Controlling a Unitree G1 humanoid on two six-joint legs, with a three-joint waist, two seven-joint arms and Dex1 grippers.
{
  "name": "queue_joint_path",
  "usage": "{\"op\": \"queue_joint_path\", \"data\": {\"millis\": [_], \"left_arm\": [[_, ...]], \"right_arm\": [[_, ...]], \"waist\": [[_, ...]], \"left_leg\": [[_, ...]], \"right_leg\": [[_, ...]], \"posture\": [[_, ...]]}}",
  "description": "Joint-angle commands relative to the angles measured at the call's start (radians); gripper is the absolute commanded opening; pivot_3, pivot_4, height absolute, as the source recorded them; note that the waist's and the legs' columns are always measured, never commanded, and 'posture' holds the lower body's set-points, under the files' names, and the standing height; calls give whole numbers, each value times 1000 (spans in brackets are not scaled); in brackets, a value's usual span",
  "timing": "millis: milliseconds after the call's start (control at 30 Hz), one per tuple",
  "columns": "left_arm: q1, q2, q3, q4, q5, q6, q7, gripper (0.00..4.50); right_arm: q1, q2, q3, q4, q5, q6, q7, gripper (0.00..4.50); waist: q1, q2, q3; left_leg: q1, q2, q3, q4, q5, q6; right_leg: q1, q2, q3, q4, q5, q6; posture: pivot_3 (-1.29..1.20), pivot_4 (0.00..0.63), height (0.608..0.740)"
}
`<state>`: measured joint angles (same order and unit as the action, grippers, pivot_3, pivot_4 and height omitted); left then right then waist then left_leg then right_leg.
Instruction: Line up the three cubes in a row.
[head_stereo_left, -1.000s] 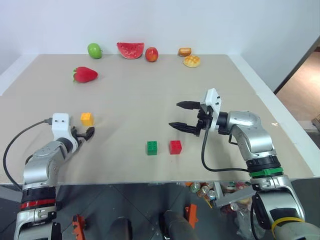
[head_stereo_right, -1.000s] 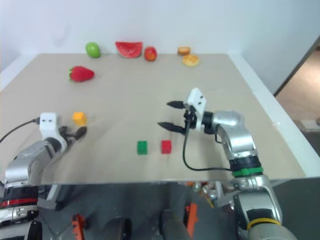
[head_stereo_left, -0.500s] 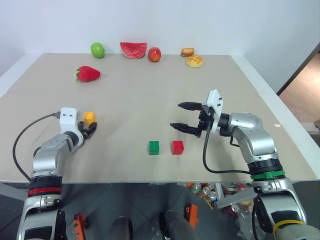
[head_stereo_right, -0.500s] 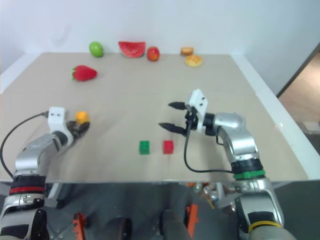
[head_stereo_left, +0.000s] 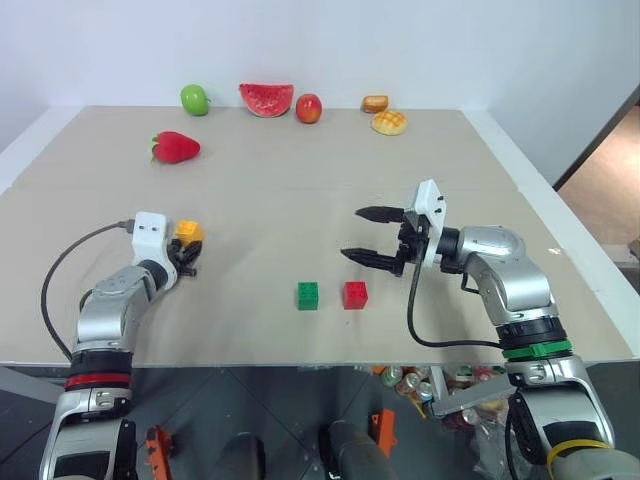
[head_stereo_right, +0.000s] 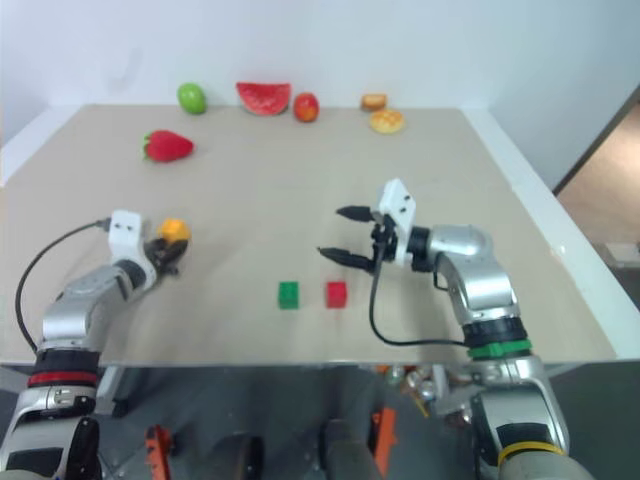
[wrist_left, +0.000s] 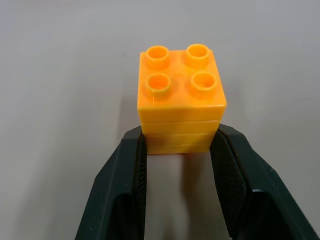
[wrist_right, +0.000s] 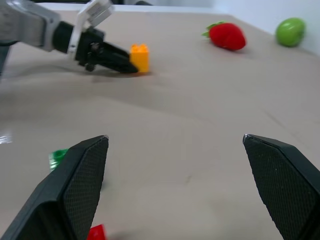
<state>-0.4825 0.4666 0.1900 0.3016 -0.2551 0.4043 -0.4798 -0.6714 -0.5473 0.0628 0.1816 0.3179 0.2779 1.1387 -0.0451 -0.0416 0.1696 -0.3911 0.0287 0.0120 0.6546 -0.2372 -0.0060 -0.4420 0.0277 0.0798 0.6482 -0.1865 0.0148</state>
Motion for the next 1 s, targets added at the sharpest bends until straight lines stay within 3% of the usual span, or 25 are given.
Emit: {"op": "queue_joint_path", "data": {"millis": [33,133,367,700,1000], "left_arm": [[43,66,-43,-81,-22,-113,-202,1265],[105,125,-88,-147,-91,-153,-448,1265],[114,175,-195,-151,-113,-157,-712,1265],[-1,164,-350,37,20,-346,-859,1265],[-79,129,-340,199,43,-459,-892,1265]], "right_arm": [[55,-83,-16,-145,93,70,122,4500],[86,-137,-71,-213,183,153,146,4500],[110,-156,-124,-274,249,223,99,4500],[139,-167,-135,-315,247,233,58,4500],[156,-189,-145,-331,255,236,47,4500]], "waist": [[0,0,0],[-1,0,0],[-2,0,0],[-1,0,0],[0,0,0]], "left_leg": [[0,0,0,0,0,0],[0,0,0,-1,-2,-2],[1,1,0,0,-2,-2],[0,0,0,0,-2,-2],[1,0,0,1,-2,-2]], "right_leg": [[0,0,0,0,-1,0],[0,0,0,0,-4,0],[0,1,0,0,-4,-1],[0,1,0,0,-4,-1],[0,1,0,0,-4,-1]], "posture": [[0,150,740],[0,150,740],[0,150,740],[0,150,740],[0,150,740]]}}
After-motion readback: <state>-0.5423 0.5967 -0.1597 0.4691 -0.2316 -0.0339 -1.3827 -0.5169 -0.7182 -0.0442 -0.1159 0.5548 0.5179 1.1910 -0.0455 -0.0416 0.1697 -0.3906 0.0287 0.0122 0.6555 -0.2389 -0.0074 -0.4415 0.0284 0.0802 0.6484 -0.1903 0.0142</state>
